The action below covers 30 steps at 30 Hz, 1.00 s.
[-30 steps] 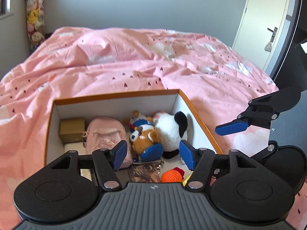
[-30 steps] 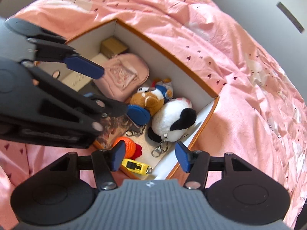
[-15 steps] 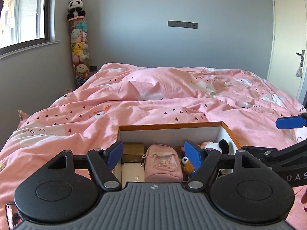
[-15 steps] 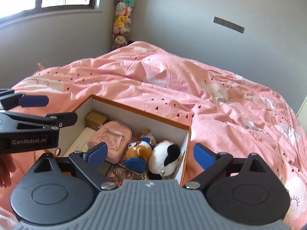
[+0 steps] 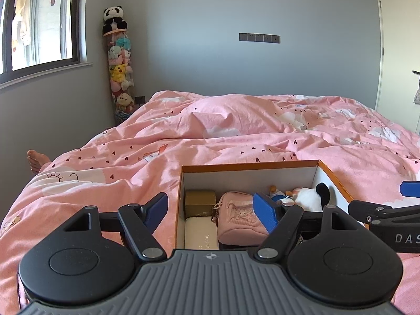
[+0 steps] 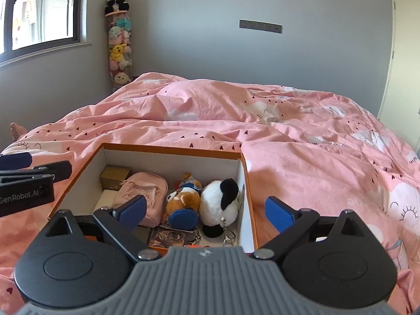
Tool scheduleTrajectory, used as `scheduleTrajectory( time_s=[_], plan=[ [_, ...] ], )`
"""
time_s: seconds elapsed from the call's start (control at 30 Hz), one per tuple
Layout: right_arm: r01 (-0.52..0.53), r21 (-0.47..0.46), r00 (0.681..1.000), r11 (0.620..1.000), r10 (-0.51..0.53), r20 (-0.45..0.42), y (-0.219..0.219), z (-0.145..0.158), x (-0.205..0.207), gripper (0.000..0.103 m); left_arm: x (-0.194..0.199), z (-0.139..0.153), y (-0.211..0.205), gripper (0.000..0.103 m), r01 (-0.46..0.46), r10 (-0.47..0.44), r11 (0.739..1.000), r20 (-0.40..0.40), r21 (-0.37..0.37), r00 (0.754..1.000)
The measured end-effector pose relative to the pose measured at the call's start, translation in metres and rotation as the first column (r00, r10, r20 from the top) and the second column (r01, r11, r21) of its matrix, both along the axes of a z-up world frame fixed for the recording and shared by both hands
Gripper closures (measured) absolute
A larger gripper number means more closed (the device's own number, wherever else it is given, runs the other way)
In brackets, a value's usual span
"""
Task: Organize objects
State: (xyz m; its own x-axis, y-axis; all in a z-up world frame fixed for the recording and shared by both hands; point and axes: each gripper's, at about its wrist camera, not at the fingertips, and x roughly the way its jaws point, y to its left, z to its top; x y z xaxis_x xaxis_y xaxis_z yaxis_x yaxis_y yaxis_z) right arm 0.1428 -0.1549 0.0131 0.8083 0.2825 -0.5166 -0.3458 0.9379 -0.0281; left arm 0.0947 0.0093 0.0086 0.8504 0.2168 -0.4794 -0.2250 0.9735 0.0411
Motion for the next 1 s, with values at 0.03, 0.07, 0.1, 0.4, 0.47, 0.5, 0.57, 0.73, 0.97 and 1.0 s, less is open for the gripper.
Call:
scheduleTrajectory(
  time_s=[0.03, 0.07, 0.1, 0.4, 0.47, 0.5, 0.57, 0.73, 0.97, 1.0],
  plan=[
    [0.012, 0.002, 1.000, 1.000, -0.012, -0.002, -0.001, -0.003, 0.000, 0.006, 0.000, -0.004, 0.000, 0.017, 0.007, -0.007, 1.000, -0.011, -0.002, 1.000],
    [0.023, 0.007, 1.000, 1.000, -0.023, -0.006, -0.002, -0.006, 0.000, 0.006, 0.001, -0.006, 0.000, 0.017, 0.009, -0.009, 1.000, -0.020, -0.001, 1.000],
    [0.030, 0.013, 1.000, 0.999, -0.029, -0.009, -0.003, -0.009, 0.000, 0.006, 0.001, -0.010, -0.001, 0.017, 0.008, -0.008, 1.000, -0.031, 0.001, 0.999],
    [0.052, 0.006, 0.998, 0.999, -0.052, -0.033, -0.001, -0.032, 0.003, 0.005, 0.005, -0.032, -0.004, 0.017, 0.014, -0.018, 0.999, -0.129, -0.034, 0.991],
    [0.055, 0.011, 0.997, 0.998, -0.054, -0.046, -0.002, -0.036, 0.003, 0.005, 0.006, -0.036, -0.004, 0.017, 0.002, -0.007, 0.999, -0.144, -0.032, 0.990],
    [0.056, 0.015, 0.997, 0.998, -0.055, -0.053, -0.003, -0.038, 0.003, 0.005, 0.006, -0.038, -0.004, 0.017, -0.003, -0.001, 1.000, -0.146, -0.031, 0.989],
    [0.058, 0.021, 0.996, 0.998, -0.057, -0.062, -0.004, -0.041, 0.004, 0.005, 0.005, -0.040, -0.003, 0.017, -0.010, 0.005, 0.999, -0.149, -0.033, 0.989],
    [0.060, 0.030, 0.995, 0.998, -0.057, -0.083, -0.005, -0.048, 0.005, 0.004, 0.004, -0.044, -0.002, 0.017, -0.018, 0.012, 0.999, -0.160, -0.039, 0.987],
    [0.058, 0.042, 0.993, 0.997, -0.053, -0.107, -0.007, -0.053, 0.006, 0.004, 0.005, -0.045, -0.003, 0.017, -0.023, 0.017, 0.999, -0.175, -0.032, 0.984],
    [0.056, 0.042, 0.993, 0.998, -0.051, -0.110, -0.007, -0.054, 0.007, 0.004, 0.005, -0.045, -0.003, 0.017, -0.023, 0.017, 0.999, -0.176, -0.032, 0.984]
  ],
)
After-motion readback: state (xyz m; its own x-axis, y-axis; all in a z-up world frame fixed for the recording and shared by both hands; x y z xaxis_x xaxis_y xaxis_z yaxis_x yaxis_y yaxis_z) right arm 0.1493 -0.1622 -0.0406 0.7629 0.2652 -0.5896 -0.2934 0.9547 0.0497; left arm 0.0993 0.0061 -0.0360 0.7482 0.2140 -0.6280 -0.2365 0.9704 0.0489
